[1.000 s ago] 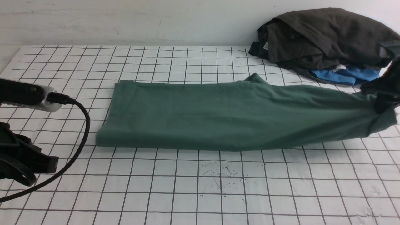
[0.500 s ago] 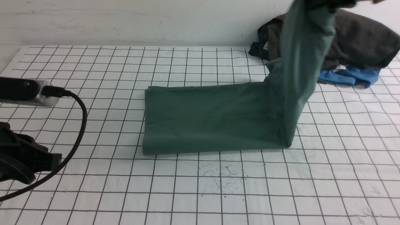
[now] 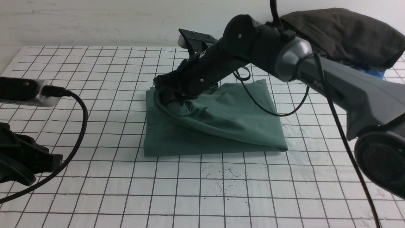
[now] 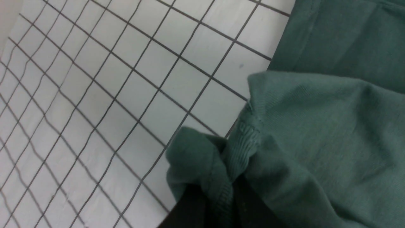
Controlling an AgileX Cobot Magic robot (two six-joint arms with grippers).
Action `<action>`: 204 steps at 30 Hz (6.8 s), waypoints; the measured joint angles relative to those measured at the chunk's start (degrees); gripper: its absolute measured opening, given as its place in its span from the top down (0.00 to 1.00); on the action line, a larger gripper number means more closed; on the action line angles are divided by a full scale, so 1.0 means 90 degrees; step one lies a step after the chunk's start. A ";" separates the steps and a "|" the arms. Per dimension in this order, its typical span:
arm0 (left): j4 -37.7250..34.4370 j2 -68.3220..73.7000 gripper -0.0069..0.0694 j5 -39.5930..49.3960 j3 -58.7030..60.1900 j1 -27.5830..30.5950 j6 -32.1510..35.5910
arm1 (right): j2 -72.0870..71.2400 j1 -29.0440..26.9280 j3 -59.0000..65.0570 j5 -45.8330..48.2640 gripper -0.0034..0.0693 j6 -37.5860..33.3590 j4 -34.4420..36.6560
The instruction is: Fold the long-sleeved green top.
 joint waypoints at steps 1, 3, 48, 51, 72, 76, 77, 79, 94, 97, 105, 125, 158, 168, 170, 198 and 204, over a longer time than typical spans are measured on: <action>-0.0002 0.0000 0.92 0.0000 0.0000 0.0000 0.0000 | 0.0078 0.0000 -0.0016 -0.0061 0.86 0.0000 0.0000; -0.0002 0.0000 0.92 0.0000 0.0000 0.0000 0.0000 | 0.0093 0.0000 -0.0020 -0.0084 0.80 -0.0006 -0.0013; -0.5116 0.4780 0.92 0.0713 -0.4010 -0.0904 0.4662 | -0.1579 -0.1426 0.3456 -0.0388 0.97 -0.0387 -0.2258; -0.4838 0.5470 0.92 0.0707 -0.4638 -0.1185 0.4671 | -0.1546 -0.1388 0.3675 -0.0506 0.97 -0.0522 -0.1903; 0.0480 0.6424 0.92 0.1651 -0.5509 -0.0502 0.1102 | -0.1636 -0.1415 0.4557 -0.0939 0.97 -0.0695 -0.1474; -0.0548 0.6266 0.92 0.1559 -0.5551 -0.0462 0.1218 | -0.1636 -0.1459 0.4569 -0.0939 0.97 -0.1175 -0.1140; -0.0865 0.6266 0.92 0.1559 -0.5551 -0.0462 0.1320 | -0.1636 -0.1465 0.4576 -0.0939 0.97 -0.1309 -0.1031; -0.1571 0.6345 0.90 0.1552 -0.5551 -0.0470 0.1604 | -0.1630 -0.1465 0.4583 -0.0939 0.97 -0.1513 -0.0864; -0.2556 0.7184 0.41 0.1709 -0.5551 -0.0306 0.1841 | -0.1624 -0.1465 0.4609 -0.0952 0.97 -0.1711 -0.0700; -0.2661 0.7286 0.52 0.1400 -0.5551 -0.0306 0.1911 | -0.1624 -0.1465 0.4609 -0.0952 0.97 -0.1711 -0.0700; -0.2839 0.7238 0.90 0.0707 -0.5551 -0.0293 0.2425 | -0.1624 -0.1465 0.4609 -0.0952 0.97 -0.1711 -0.0673; -0.0552 0.6806 0.57 0.0557 -0.5783 0.0024 0.2081 | -0.1804 -0.1465 0.4633 -0.1484 0.97 -0.2397 -0.0242; -0.0652 0.6593 0.91 0.2313 -0.5448 -0.0288 0.3122 | -0.1517 -0.1465 0.4633 -0.2061 0.97 -0.2555 -0.0617; -0.0769 0.6680 0.87 0.2554 -0.5469 -0.0052 0.3196 | -0.1573 -0.1465 0.4572 -0.2151 0.97 -0.2175 -0.0836; -0.0642 0.6680 0.82 0.2796 -0.5595 -0.0034 0.3236 | -0.1697 -0.1465 0.4493 -0.2065 0.97 -0.2180 -0.0898; -0.0911 0.8225 0.89 0.1583 -0.6880 -0.0549 0.2415 | -0.1349 -0.1465 0.4232 -0.2041 0.97 -0.2023 -0.0706; -0.0649 0.7256 0.92 0.1998 -0.6874 -0.0549 0.2421 | -0.2736 -0.1465 0.4238 -0.1833 0.97 -0.1584 -0.2011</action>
